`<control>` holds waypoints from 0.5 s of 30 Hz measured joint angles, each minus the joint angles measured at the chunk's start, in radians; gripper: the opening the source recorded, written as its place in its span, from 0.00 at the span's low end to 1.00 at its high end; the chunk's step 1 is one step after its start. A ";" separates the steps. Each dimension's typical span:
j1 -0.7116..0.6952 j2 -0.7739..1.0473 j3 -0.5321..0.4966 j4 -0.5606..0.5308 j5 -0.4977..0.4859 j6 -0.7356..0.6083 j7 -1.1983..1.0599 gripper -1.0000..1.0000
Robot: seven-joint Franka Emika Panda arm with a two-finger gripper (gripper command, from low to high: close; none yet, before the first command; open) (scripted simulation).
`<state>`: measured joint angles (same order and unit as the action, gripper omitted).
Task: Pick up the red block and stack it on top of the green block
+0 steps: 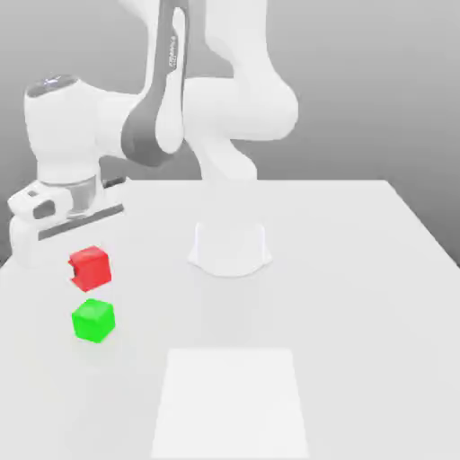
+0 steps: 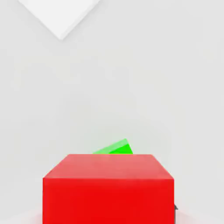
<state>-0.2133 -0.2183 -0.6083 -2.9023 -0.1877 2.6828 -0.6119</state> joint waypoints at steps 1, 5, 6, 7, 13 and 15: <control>0.017 0.014 -0.010 0.002 0.026 0.009 -0.018 0.00; 0.076 0.073 -0.042 0.006 0.131 0.055 -0.091 0.00; 0.088 0.089 -0.046 0.007 0.157 0.069 -0.109 0.00; 0.097 0.105 -0.049 0.007 0.183 0.083 -0.128 0.00; 0.131 0.203 -0.048 0.005 0.319 0.178 -0.222 0.00; 0.138 0.235 -0.049 0.002 0.346 0.215 -0.241 0.00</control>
<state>-0.0752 0.0170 -0.6568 -2.9003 0.1583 2.8977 -0.8525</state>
